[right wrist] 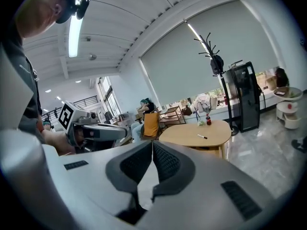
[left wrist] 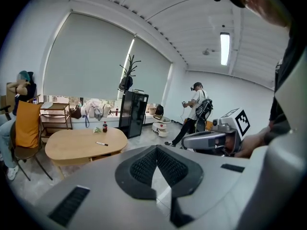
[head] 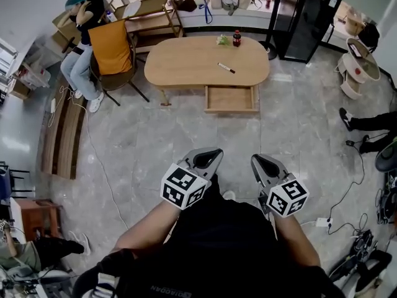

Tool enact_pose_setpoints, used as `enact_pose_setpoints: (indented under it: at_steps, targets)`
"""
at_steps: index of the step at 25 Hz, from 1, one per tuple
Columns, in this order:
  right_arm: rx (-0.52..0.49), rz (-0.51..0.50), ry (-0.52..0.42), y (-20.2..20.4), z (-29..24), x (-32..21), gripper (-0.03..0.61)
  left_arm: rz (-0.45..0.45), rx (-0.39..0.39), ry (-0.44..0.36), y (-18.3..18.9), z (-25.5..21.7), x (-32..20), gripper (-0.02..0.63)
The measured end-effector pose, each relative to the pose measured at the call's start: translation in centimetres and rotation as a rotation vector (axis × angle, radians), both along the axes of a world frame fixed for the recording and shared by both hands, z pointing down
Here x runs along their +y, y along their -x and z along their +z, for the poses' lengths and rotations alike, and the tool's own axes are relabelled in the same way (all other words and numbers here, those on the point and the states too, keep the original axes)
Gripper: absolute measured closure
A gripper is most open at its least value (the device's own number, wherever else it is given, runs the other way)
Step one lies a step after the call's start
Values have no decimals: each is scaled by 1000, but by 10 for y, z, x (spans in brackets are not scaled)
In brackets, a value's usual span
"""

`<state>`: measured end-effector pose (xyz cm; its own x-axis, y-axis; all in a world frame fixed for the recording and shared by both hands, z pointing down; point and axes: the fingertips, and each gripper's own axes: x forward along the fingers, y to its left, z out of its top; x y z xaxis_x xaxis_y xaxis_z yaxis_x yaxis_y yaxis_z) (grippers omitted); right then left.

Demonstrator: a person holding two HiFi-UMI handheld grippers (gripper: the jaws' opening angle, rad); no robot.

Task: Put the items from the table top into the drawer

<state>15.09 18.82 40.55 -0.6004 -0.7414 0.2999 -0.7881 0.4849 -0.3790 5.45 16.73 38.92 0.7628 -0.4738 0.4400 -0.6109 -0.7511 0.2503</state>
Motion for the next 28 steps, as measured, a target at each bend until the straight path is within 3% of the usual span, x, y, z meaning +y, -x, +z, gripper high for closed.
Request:
enact_pose_setpoints:
  at_steps: [7,18,28]
  targets:
    - [42,35,15,-4,-1,-69,574,30,2,-7,2,1,-77,612]
    - [119,32,-19,43,-21,-209,574,56,14,-40,46,-7,-219,612]
    - [148,15,62,81,9,-277,574,21,3,26,98,30,-284,612]
